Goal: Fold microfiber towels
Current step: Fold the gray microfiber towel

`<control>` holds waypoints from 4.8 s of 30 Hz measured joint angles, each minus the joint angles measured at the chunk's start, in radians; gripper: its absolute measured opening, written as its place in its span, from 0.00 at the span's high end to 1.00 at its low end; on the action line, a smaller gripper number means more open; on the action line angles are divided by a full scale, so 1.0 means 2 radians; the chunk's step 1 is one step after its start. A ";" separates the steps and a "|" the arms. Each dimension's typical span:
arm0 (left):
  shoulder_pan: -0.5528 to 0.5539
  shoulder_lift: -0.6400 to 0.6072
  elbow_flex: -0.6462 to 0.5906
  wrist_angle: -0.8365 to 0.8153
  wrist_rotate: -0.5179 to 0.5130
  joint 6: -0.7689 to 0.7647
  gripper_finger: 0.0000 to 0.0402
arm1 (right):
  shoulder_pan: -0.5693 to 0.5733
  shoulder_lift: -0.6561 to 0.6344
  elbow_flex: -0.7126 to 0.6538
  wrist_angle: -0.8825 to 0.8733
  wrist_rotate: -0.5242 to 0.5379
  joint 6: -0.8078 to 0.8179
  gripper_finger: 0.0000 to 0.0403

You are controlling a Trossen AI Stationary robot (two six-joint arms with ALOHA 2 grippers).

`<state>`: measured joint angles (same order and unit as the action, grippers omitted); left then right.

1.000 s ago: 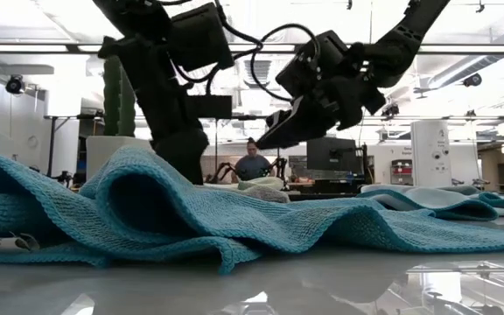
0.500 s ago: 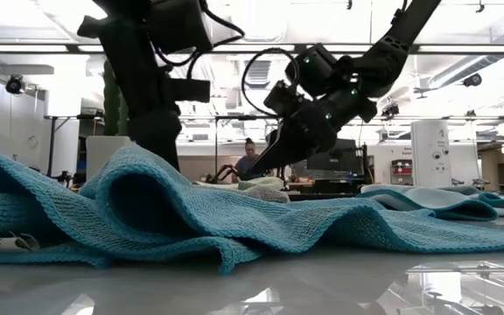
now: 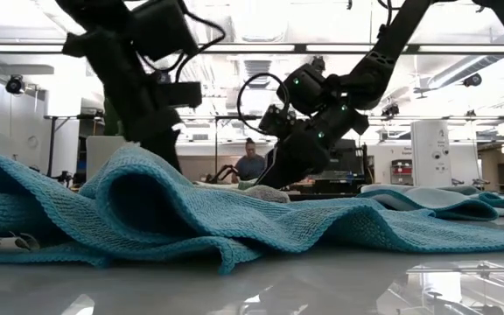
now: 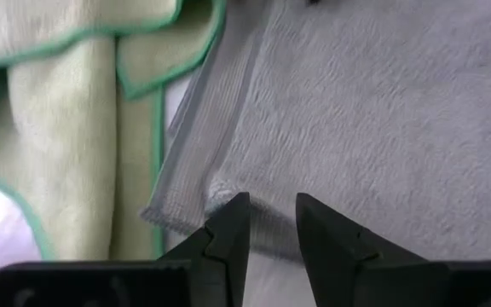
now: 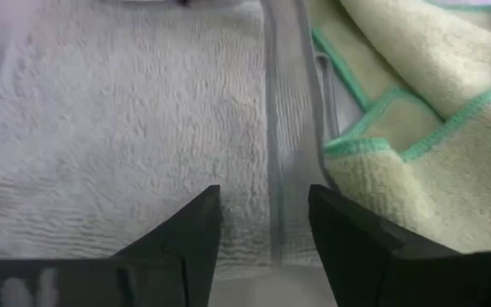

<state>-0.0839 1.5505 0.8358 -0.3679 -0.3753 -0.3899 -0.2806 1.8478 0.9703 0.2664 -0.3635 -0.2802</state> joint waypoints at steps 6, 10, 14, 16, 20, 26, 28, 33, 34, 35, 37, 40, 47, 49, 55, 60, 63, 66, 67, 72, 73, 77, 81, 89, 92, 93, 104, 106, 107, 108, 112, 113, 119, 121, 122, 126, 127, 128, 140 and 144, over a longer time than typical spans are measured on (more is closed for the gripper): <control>0.001 0.000 -0.020 0.044 -0.001 -0.022 0.79 | 0.000 0.008 0.003 -0.001 -0.001 -0.010 0.68; 0.004 0.009 -0.023 0.050 -0.011 -0.034 0.79 | 0.000 0.008 0.003 -0.002 -0.001 -0.009 0.78; 0.006 0.017 -0.024 0.052 -0.014 -0.038 0.79 | 0.000 0.008 0.003 -0.006 -0.001 -0.014 0.88; 0.006 0.017 -0.026 0.057 -0.014 -0.038 0.79 | 0.000 0.007 0.003 -0.012 -0.001 -0.019 0.94; 0.006 0.017 -0.027 0.062 -0.014 -0.032 0.83 | 0.000 0.003 0.003 -0.015 -0.001 -0.023 0.97; 0.006 0.017 -0.027 0.063 -0.015 -0.024 0.98 | 0.000 -0.021 0.003 -0.043 -0.002 -0.029 0.98; 0.005 0.016 -0.025 0.062 -0.028 -0.019 0.99 | 0.000 -0.028 0.003 -0.052 -0.001 -0.029 0.98; 0.003 0.003 -0.020 0.062 -0.045 -0.003 1.00 | 0.000 -0.039 0.003 -0.062 -0.001 -0.031 0.98; 0.003 0.000 -0.020 0.062 -0.050 0.001 1.00 | 0.000 -0.041 0.003 -0.064 -0.001 -0.032 0.98; 0.003 -0.004 -0.020 0.062 -0.055 0.003 1.00 | 0.000 -0.043 0.003 -0.068 -0.001 -0.032 0.98; 0.003 -0.011 -0.020 0.058 -0.065 0.005 1.00 | -0.001 -0.048 0.003 -0.071 0.000 -0.036 0.98; 0.002 -0.019 -0.021 0.059 -0.070 0.015 1.00 | -0.001 -0.054 0.003 -0.073 0.016 -0.038 0.98; 0.003 -0.021 -0.024 0.064 -0.071 0.002 1.00 | -0.001 -0.056 0.002 -0.090 0.082 -0.049 0.98; 0.003 -0.016 -0.028 0.071 -0.066 0.001 1.00 | -0.001 -0.056 0.002 -0.090 0.083 -0.048 0.97; 0.005 -0.002 -0.029 0.107 -0.064 0.000 0.95 | -0.002 -0.056 0.002 -0.091 0.099 -0.037 0.85; 0.019 0.011 -0.029 0.119 -0.064 -0.025 0.82 | -0.002 -0.056 0.002 -0.093 0.105 -0.035 0.74; 0.030 0.020 -0.029 0.120 -0.065 -0.039 0.73 | -0.002 -0.056 0.002 -0.094 0.104 -0.034 0.69; 0.041 0.035 -0.029 0.133 -0.066 -0.051 0.64 | -0.002 -0.056 0.002 -0.094 0.104 -0.034 0.65; 0.042 0.040 -0.029 0.135 -0.065 -0.050 0.62 | -0.002 -0.056 0.002 -0.094 0.104 -0.033 0.64; 0.042 0.062 -0.024 0.145 -0.037 -0.035 0.58 | -0.002 -0.056 0.002 -0.094 0.104 -0.030 0.60; 0.042 0.065 -0.023 0.146 -0.034 -0.035 0.59 | -0.002 -0.056 0.002 -0.094 0.104 -0.030 0.59; 0.042 0.066 -0.023 0.147 -0.032 -0.033 0.67 | -0.002 -0.056 0.002 -0.094 0.104 -0.030 0.58; 0.042 0.060 -0.023 0.147 -0.031 -0.020 0.81 | -0.002 -0.056 0.002 -0.094 0.104 -0.031 0.57; 0.042 0.047 -0.023 0.156 -0.035 -0.007 0.99 | -0.002 -0.056 0.002 -0.094 0.104 -0.036 0.57; 0.042 0.041 -0.021 0.153 -0.041 -0.007 1.00 | -0.002 -0.056 0.002 -0.094 0.104 -0.036 0.57; 0.042 0.038 -0.019 0.153 -0.046 -0.005 1.00 | -0.002 -0.056 0.002 -0.094 0.104 -0.036 0.57; 0.052 0.032 -0.022 0.153 -0.081 0.000 1.00 | -0.002 -0.056 0.002 -0.102 0.104 -0.036 0.56; 0.052 0.032 -0.027 0.152 -0.081 -0.014 1.00 | -0.002 -0.056 0.002 -0.102 0.104 -0.036 0.56; 0.052 0.032 -0.028 0.152 -0.080 -0.019 1.00 | -0.002 -0.056 0.002 -0.102 0.104 -0.036 0.56; 0.052 0.032 -0.028 0.153 -0.080 -0.020 1.00 | -0.002 -0.056 0.002 -0.102 0.104 -0.036 0.56; 0.052 0.032 -0.027 0.153 -0.080 -0.022 1.00 | -0.002 -0.056 0.002 -0.102 0.104 -0.036 0.56; 0.052 0.032 -0.027 0.154 -0.080 -0.023 1.00 | -0.002 -0.056 0.002 -0.102 0.104 -0.036 0.56; 0.052 0.032 -0.027 0.154 -0.080 -0.025 1.00 | -0.002 -0.056 0.002 -0.102 0.104 -0.036 0.55; 0.052 0.032 -0.027 0.154 -0.080 -0.025 1.00 | -0.002 -0.056 0.002 -0.102 0.104 -0.035 0.54; 0.052 0.032 -0.027 0.154 -0.080 -0.025 1.00 | -0.002 -0.056 0.002 -0.102 0.104 -0.035 0.54; 0.052 0.033 -0.026 0.156 -0.080 -0.026 1.00 | -0.002 -0.056 0.002 -0.102 0.104 -0.035 0.54; 0.052 0.033 -0.026 0.156 -0.080 -0.026 1.00 | -0.002 -0.056 0.002 -0.102 0.104 -0.035 0.54; 0.052 0.033 -0.026 0.156 -0.080 -0.026 1.00 | -0.002 -0.056 0.002 -0.102 0.104 -0.035 0.54; 0.052 0.033 -0.026 0.156 -0.080 -0.036 1.00 | -0.002 -0.056 0.002 -0.102 0.104 -0.034 0.54; 0.052 0.033 -0.026 0.156 -0.080 -0.036 0.94 | -0.002 -0.056 0.002 -0.102 0.104 -0.034 0.54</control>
<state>0.0196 1.6161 0.7830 -0.0567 -0.5354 -0.4614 -0.2844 1.7360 0.9741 0.0628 -0.1552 -0.3485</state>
